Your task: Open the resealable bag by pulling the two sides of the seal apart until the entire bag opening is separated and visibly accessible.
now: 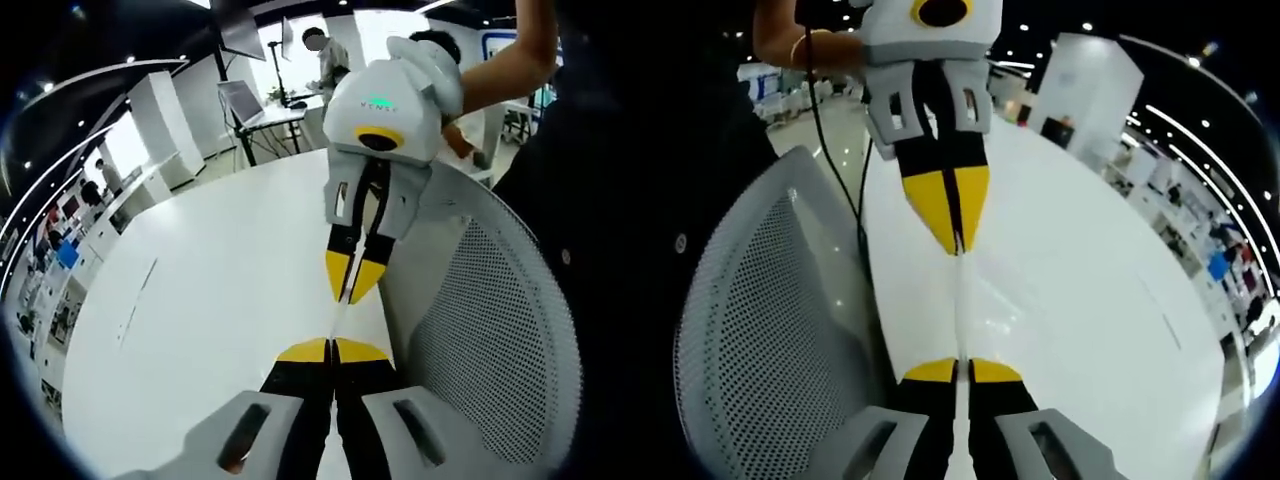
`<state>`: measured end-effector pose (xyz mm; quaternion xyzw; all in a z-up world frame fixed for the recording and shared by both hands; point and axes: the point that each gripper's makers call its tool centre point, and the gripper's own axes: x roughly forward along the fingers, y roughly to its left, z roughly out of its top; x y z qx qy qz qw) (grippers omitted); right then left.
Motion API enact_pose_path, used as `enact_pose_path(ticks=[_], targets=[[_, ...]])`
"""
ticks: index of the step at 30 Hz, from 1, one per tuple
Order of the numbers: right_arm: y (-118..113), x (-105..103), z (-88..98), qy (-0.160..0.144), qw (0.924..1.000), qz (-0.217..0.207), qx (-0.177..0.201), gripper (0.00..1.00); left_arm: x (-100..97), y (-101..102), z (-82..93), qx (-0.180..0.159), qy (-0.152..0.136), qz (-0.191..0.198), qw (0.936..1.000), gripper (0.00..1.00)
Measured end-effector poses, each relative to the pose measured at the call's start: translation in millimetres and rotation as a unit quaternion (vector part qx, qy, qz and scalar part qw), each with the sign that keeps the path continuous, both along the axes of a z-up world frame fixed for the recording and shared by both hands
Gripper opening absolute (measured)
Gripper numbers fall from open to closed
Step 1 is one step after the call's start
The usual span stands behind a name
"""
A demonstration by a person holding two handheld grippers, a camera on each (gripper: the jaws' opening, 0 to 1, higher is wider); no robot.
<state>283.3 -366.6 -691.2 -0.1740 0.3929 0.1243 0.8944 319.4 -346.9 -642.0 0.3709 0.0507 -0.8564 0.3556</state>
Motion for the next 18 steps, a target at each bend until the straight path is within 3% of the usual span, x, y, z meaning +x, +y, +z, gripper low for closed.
enact_pose_path(ticks=[18], targets=[[-8, -14, -10.6, 0.017, 0.9998, -0.010, -0.001, 0.00, 3.5, 4, 4.0, 0.002, 0.001, 0.003, 1.0000, 0.00]])
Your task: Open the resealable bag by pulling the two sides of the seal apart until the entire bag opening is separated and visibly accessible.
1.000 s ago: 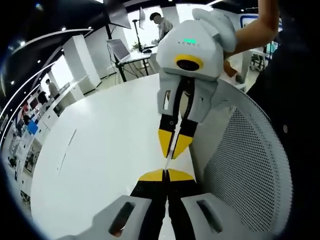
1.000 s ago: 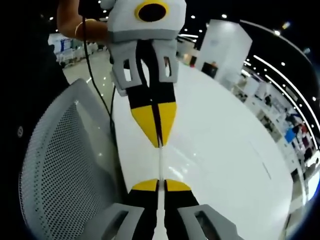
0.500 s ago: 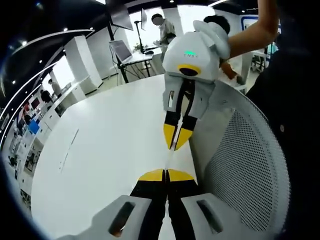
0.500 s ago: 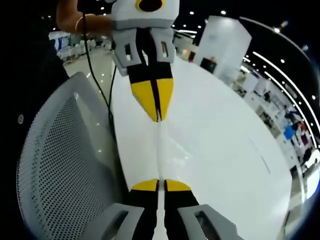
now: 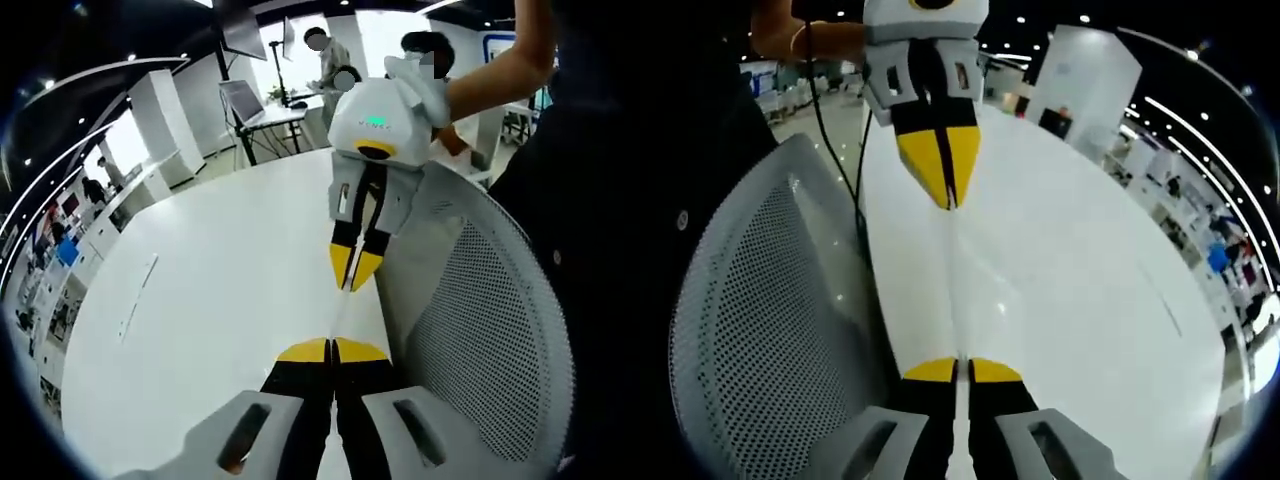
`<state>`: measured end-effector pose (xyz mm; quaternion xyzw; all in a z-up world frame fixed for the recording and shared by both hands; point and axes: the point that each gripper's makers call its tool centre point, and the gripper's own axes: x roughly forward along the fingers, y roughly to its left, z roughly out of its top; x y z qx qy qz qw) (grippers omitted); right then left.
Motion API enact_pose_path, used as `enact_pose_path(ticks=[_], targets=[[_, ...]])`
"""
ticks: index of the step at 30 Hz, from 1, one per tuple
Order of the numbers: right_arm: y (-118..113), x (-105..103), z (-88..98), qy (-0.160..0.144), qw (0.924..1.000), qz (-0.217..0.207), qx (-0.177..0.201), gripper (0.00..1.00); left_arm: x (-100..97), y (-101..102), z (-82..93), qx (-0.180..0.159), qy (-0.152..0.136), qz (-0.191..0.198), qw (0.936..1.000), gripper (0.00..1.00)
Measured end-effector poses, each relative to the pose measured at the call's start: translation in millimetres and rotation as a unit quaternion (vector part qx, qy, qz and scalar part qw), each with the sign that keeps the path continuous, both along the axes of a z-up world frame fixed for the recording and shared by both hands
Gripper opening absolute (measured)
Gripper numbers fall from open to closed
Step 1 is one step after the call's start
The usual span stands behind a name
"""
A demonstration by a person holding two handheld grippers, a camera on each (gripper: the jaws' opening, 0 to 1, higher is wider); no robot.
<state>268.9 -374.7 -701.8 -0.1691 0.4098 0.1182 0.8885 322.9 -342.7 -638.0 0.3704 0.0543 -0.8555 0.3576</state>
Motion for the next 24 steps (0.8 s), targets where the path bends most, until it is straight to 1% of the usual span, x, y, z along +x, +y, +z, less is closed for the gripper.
enact_pose_path(ticks=[3, 4, 5, 9, 11, 13, 17, 19, 22, 24], targets=[[-2, -4, -3.0, 0.007, 1.0000, -0.001, -0.003, 0.00, 0.7, 0, 0.7, 0.001, 0.002, 0.002, 1.0000, 0.00], [-2, -4, -2.6, 0.002, 1.0000, 0.000, -0.001, 0.00, 0.4, 0, 1.4, 0.001, 0.004, 0.001, 1.0000, 0.00], [-2, -5, -2.4, 0.003, 1.0000, -0.007, 0.006, 0.00, 0.2, 1, 1.1, 0.002, 0.003, -0.001, 1.0000, 0.00], [-3, -5, -1.2, 0.001, 0.9999, -0.010, 0.004, 0.00, -0.4, 0, 1.8, 0.000, 0.003, 0.001, 1.0000, 0.00], [-5, -4, -1.1, -0.001, 0.9999, -0.016, -0.006, 0.00, -0.3, -1, 1.7, -0.001, 0.001, 0.002, 1.0000, 0.00], [-3, -3, -1.4, -0.003, 0.9998, -0.019, 0.002, 0.00, 0.7, -2, 1.9, -0.002, 0.000, 0.004, 1.0000, 0.00], [-3, -3, 0.6, -0.007, 0.9996, -0.026, 0.005, 0.00, 1.8, -3, 2.4, -0.003, 0.000, 0.007, 1.0000, 0.00], [-4, -2, 2.9, -0.013, 0.9994, -0.032, 0.008, 0.00, 2.1, -2, 1.8, -0.002, 0.001, 0.008, 1.0000, 0.00], [-3, 5, 11.9, -0.040, 0.9976, -0.049, 0.028, 0.03, -0.4, -1, -0.5, 0.001, 0.000, 0.005, 1.0000, 0.00], [-3, 8, 17.0, -0.049, 0.9969, -0.052, 0.032, 0.04, -1.7, -1, -1.6, 0.001, 0.000, 0.005, 1.0000, 0.00]])
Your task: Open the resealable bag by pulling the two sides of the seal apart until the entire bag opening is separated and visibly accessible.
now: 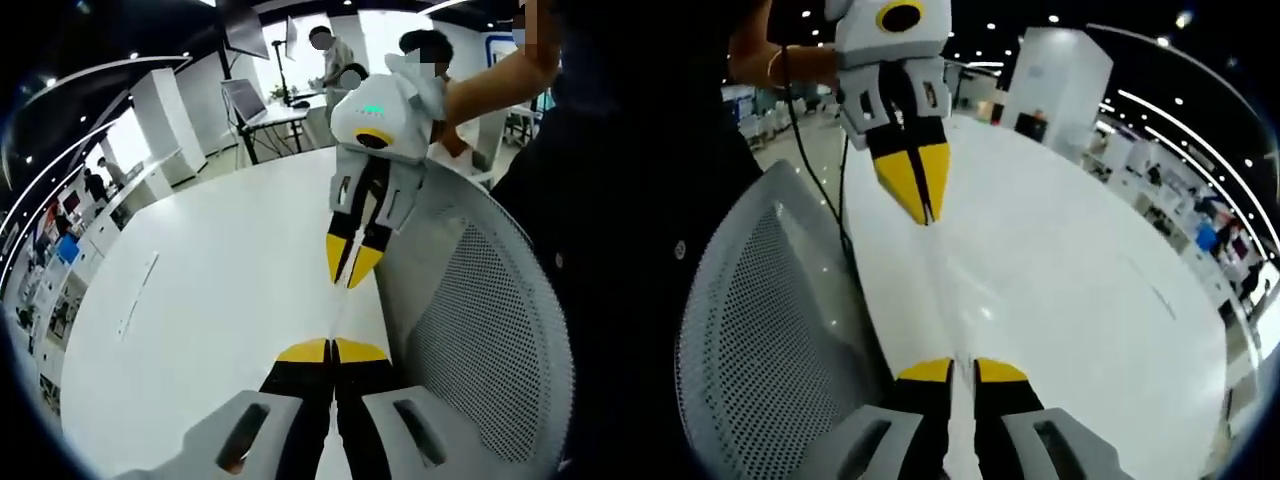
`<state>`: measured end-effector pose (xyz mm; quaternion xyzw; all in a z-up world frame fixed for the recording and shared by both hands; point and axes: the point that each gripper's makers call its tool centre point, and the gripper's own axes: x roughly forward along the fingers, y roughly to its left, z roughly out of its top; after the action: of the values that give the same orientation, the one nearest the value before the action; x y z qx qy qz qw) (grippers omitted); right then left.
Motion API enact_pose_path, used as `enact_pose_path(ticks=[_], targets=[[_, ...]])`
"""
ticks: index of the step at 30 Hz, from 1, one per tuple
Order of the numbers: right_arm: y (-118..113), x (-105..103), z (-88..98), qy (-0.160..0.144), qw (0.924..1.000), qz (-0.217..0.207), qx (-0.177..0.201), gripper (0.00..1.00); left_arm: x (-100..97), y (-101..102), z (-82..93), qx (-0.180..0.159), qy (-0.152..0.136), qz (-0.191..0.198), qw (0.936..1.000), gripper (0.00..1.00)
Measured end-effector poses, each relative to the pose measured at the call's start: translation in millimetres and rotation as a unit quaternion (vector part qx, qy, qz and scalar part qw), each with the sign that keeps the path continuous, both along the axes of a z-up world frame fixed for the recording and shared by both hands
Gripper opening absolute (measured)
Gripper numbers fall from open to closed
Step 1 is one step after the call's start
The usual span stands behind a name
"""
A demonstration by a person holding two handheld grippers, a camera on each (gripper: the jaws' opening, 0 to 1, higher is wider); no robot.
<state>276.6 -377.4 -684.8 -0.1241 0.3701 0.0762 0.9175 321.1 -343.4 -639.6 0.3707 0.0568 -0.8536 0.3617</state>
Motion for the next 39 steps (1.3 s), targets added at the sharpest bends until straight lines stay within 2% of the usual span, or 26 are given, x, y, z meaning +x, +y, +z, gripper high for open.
enact_pose_path(ticks=[7, 14, 21, 39], targets=[[5, 11, 13.1, -0.026, 0.9997, 0.003, 0.002, 0.04, -2.6, -1, -0.4, -0.001, 0.003, 0.001, 1.0000, 0.00], [7, 11, 16.7, -0.033, 0.9995, 0.003, 0.004, 0.04, 4.4, -1, -0.1, -0.001, 0.001, 0.009, 1.0000, 0.00], [8, 10, 12.1, -0.024, 0.9997, 0.009, 0.000, 0.04, 0.6, 2, 0.8, -0.005, -0.003, -0.008, 0.9999, 0.00], [18, 14, -1.5, 0.005, 0.9987, 0.047, -0.019, 0.00, -0.3, -1, 8.1, -0.018, 0.007, -0.002, 0.9998, 0.00]])
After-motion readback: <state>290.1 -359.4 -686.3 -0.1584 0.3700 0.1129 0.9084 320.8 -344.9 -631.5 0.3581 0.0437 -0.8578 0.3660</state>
